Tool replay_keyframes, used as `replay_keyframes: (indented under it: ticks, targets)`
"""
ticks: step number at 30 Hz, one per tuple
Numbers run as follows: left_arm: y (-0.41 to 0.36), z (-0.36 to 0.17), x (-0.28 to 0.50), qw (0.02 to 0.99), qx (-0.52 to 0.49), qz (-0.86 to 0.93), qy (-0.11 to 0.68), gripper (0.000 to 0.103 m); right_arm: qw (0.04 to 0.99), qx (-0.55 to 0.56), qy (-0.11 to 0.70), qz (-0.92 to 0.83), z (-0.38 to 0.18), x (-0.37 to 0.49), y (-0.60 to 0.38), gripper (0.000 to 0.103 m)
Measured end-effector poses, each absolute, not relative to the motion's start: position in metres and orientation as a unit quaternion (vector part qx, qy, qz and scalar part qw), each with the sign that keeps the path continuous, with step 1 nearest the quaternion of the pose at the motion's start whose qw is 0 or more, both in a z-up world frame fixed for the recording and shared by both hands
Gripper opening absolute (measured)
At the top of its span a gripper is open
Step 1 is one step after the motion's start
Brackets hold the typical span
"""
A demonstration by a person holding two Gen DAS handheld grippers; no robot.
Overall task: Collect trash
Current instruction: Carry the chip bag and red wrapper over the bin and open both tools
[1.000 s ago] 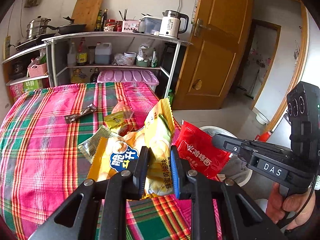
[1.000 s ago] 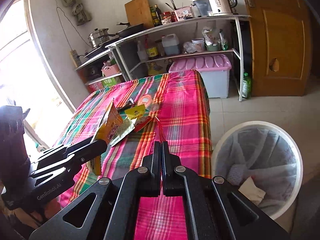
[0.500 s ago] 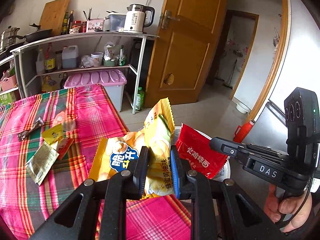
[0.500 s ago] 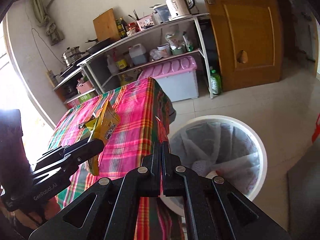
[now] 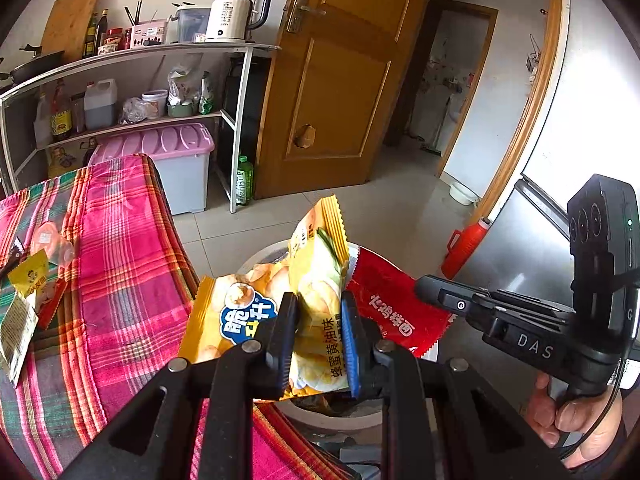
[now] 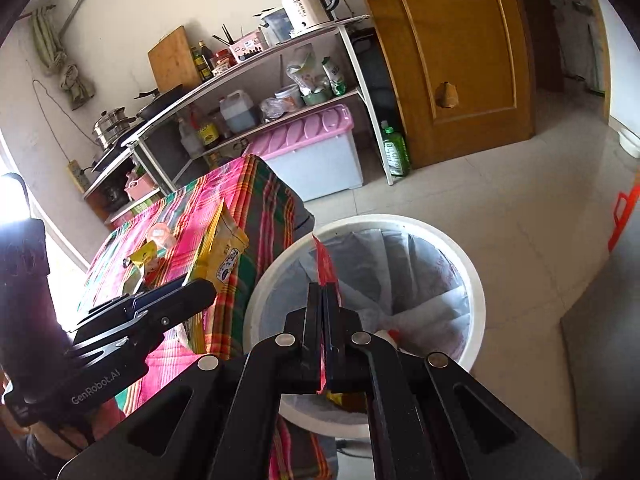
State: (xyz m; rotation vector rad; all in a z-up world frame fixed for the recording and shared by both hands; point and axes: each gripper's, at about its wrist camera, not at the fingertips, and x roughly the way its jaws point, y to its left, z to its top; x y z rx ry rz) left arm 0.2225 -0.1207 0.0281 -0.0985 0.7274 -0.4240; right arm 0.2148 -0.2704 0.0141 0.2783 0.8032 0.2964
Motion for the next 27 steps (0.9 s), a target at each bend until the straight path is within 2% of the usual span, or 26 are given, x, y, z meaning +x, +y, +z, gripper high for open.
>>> replay_keyframes:
  ticks: [10,23,27]
  targets:
    - [-0.138,0.003,0.238,0.896,-0.055,-0.218,0.383,0.024,0.893,0.144,0.407,0.128,-0.004,0.222,-0.285,0.000]
    - [-0.140,-0.003,0.240,0.887,-0.066,-0.230,0.395,0.039,0.882,0.156,0.429,0.116,-0.018,0.227,-0.291,0.002]
    - [-0.137,0.000,0.236,0.888,-0.069,-0.232,0.390,0.042,0.884,0.154,0.427,0.108,-0.016,0.224,-0.292,0.007]
